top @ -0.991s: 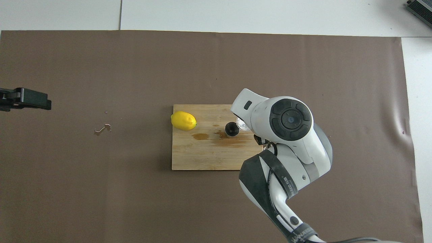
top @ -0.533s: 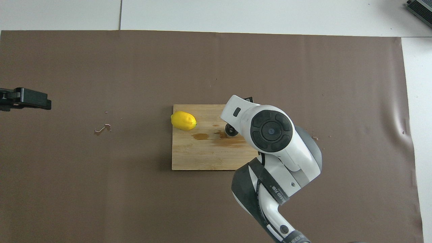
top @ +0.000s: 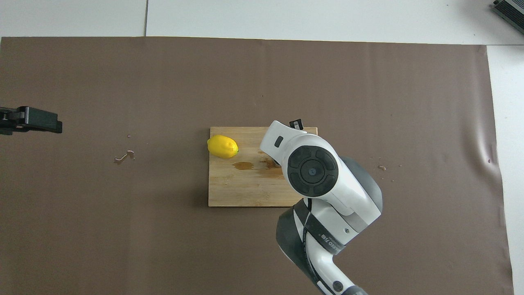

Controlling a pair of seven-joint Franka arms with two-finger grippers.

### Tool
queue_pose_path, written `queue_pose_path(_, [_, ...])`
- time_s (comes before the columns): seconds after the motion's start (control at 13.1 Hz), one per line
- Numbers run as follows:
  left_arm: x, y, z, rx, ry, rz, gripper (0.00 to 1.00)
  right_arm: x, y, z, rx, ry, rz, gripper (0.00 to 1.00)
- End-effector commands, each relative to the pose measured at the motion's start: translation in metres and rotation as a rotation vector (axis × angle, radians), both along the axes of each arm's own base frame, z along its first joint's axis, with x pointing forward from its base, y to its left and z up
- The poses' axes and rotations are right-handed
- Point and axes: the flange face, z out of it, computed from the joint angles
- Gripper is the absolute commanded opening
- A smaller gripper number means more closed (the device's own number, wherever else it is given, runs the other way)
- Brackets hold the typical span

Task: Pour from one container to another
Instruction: 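Tilt the white cup with the right gripper to pour into the steel cup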

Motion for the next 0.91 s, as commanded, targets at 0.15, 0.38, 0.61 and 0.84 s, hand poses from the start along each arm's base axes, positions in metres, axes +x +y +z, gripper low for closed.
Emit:
queue_pose_path(0.15, [0.001, -0.001, 0.002, -0.011, -0.011, -0.004, 1.0, -0.006, 0.015, 0.003, -0.075, -0.056, 0.059, 0.0])
queue_pose_path(0.38, [0.001, -0.001, 0.002, -0.011, -0.014, -0.004, 1.0, -0.008, 0.017, 0.003, -0.086, -0.06, 0.068, 0.0])
queue_pose_path(0.61, [0.001, -0.001, 0.002, -0.011, -0.014, -0.004, 1.0, -0.01, 0.018, 0.004, -0.111, -0.074, 0.089, 0.0])
queue_pose_path(0.84, [0.001, -0.001, 0.002, -0.011, -0.014, -0.004, 1.0, -0.015, 0.022, 0.005, -0.146, -0.092, 0.119, 0.0])
